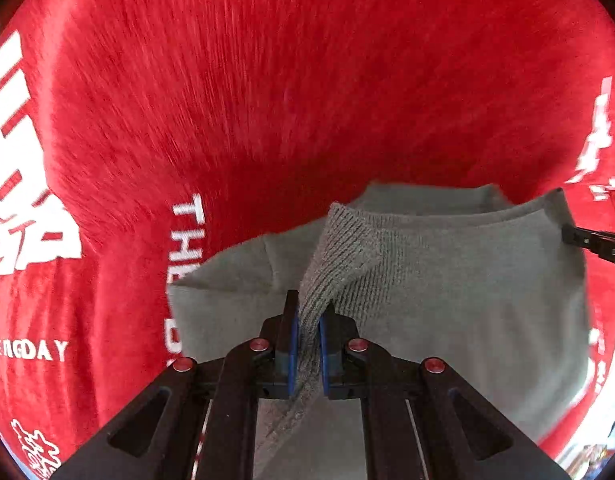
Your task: Fold small clothes
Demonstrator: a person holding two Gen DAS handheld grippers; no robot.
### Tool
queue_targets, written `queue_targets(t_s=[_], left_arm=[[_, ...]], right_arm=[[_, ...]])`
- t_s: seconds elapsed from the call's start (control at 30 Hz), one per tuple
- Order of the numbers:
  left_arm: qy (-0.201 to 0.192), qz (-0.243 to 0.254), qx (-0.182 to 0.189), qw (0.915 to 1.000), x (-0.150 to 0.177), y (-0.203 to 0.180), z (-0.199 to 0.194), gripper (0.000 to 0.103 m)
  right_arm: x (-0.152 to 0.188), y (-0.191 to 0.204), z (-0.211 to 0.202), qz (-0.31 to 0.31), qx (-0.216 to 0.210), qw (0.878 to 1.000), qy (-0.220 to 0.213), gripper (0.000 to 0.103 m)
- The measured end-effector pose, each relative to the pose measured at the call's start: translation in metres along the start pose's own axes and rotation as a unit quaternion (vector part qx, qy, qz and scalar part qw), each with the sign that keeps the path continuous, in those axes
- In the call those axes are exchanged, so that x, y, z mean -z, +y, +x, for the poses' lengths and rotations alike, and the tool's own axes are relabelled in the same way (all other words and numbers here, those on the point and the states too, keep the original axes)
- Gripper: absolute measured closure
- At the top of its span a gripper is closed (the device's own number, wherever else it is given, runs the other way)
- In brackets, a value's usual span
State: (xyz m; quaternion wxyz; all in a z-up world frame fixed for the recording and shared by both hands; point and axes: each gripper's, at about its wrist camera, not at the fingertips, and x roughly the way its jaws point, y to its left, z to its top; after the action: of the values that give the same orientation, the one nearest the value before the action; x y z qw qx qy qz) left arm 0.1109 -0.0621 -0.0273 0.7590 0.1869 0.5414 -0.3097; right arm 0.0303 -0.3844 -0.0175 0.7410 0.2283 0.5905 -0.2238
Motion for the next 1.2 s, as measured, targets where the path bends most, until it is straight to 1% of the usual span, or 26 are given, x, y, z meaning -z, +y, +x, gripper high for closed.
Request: queue_targets(t_s=[0.1, 0.13, 0.17, 0.2, 0.23, 0.27, 0.3, 0.33, 0.37, 0.43, 0.47, 0.53, 0.63, 0.77, 0.83, 0.87, 0.9, 0.93, 0.97, 1.0, 1.03, 1.07, 1.1, 1.17, 1.2], left_arm=[[0.015, -0.009, -0.015, 0.9997, 0.000, 0.002, 0.027, 0.093], [0.010, -0.013, -0.020, 0.9997, 0.000, 0.004, 0.029, 0.092], [0.008, -0.016, -0.024, 0.9996, 0.000, 0.006, 0.030, 0.084], [0.005, -0.017, -0.040, 0.9990, -0.001, 0.008, 0.030, 0.075], [0.000, -0.018, -0.062, 0.9980, -0.002, 0.013, 0.029, 0.066], [-0.005, -0.019, -0.079, 0.9967, -0.003, 0.018, 0.028, 0.045], [-0.012, -0.023, -0.099, 0.9947, -0.004, 0.024, 0.026, 0.040], [-0.014, -0.031, -0.111, 0.9932, -0.005, 0.033, 0.023, 0.040], [-0.012, -0.039, -0.115, 0.9926, -0.006, 0.041, 0.020, 0.040], [-0.009, -0.055, -0.127, 0.9903, -0.006, 0.056, 0.009, 0.040], [-0.012, -0.061, -0.124, 0.9904, -0.004, 0.062, 0.000, 0.040], [-0.015, -0.066, -0.113, 0.9913, 0.001, 0.066, -0.013, 0.040], [-0.006, -0.071, -0.091, 0.9933, 0.018, 0.058, -0.028, 0.040], [0.009, -0.071, -0.062, 0.9955, 0.050, 0.043, -0.036, 0.040], [0.022, -0.075, -0.058, 0.9952, 0.066, 0.037, -0.030, 0.040], [0.030, -0.074, -0.065, 0.9947, 0.073, 0.036, -0.026, 0.040], [0.040, -0.068, -0.082, 0.9935, 0.083, 0.036, -0.019, 0.040], [0.045, -0.063, -0.093, 0.9927, 0.090, 0.035, -0.016, 0.040], [0.050, -0.057, -0.105, 0.9916, 0.100, 0.039, -0.011, 0.040], [0.048, -0.056, -0.102, 0.9920, 0.106, 0.043, -0.013, 0.038], [0.041, -0.059, -0.093, 0.9931, 0.113, 0.050, -0.013, 0.036], [0.039, -0.060, -0.092, 0.9932, 0.117, 0.055, -0.015, 0.030], [0.045, -0.061, -0.091, 0.9930, 0.120, 0.062, -0.018, 0.029], [0.060, -0.075, -0.070, 0.9929, 0.123, 0.071, -0.027, 0.029], [0.066, -0.082, -0.064, 0.9925, 0.124, 0.071, -0.030, 0.029]], right_arm=[[-0.001, -0.010, 0.031, 0.033, -0.007, 0.999, 0.024, 0.096], [0.001, -0.012, 0.036, 0.044, -0.013, 0.999, 0.024, 0.095], [0.002, -0.014, 0.036, 0.054, -0.017, 0.998, 0.018, 0.095], [0.003, -0.016, 0.035, 0.062, -0.018, 0.998, 0.015, 0.094], [0.003, -0.018, 0.035, 0.069, -0.018, 0.997, 0.014, 0.088], [0.003, -0.021, 0.034, 0.078, -0.016, 0.997, 0.012, 0.084], [0.003, -0.024, 0.033, 0.087, -0.008, 0.996, 0.010, 0.072], [0.003, -0.028, 0.032, 0.096, 0.000, 0.995, 0.007, 0.063], [0.003, -0.034, 0.029, 0.114, 0.014, 0.993, 0.003, 0.061], [0.002, -0.045, 0.023, 0.154, 0.039, 0.987, 0.000, 0.061], [0.002, -0.052, 0.017, 0.174, 0.054, 0.983, -0.001, 0.061], [0.005, -0.058, 0.005, 0.195, 0.038, 0.980, -0.011, 0.062], [0.017, -0.050, -0.012, 0.174, 0.007, 0.985, -0.018, 0.062], [0.053, -0.015, -0.035, 0.108, -0.028, 0.993, -0.028, 0.062], [0.072, 0.001, -0.036, 0.077, -0.035, 0.996, -0.015, 0.062], [0.078, 0.006, -0.031, 0.065, -0.032, 0.997, -0.004, 0.062], [0.087, 0.011, -0.025, 0.053, -0.024, 0.998, 0.010, 0.062], [0.094, 0.013, -0.017, 0.046, -0.011, 0.999, 0.024, 0.064], [0.103, 0.014, -0.014, 0.039, -0.002, 0.999, 0.025, 0.065], [0.113, 0.015, -0.017, 0.029, 0.001, 1.000, 0.011, 0.065], [0.116, 0.016, -0.017, 0.021, 0.017, 1.000, 0.011, 0.064], [0.120, 0.012, -0.019, 0.018, 0.034, 0.999, 0.013, 0.064], [0.125, 0.005, -0.021, 0.025, 0.029, 0.999, 0.015, 0.065], [0.134, -0.008, -0.026, 0.047, 0.020, 0.998, 0.024, 0.065], [0.139, -0.015, -0.034, 0.064, 0.016, 0.998, 0.024, 0.060]])
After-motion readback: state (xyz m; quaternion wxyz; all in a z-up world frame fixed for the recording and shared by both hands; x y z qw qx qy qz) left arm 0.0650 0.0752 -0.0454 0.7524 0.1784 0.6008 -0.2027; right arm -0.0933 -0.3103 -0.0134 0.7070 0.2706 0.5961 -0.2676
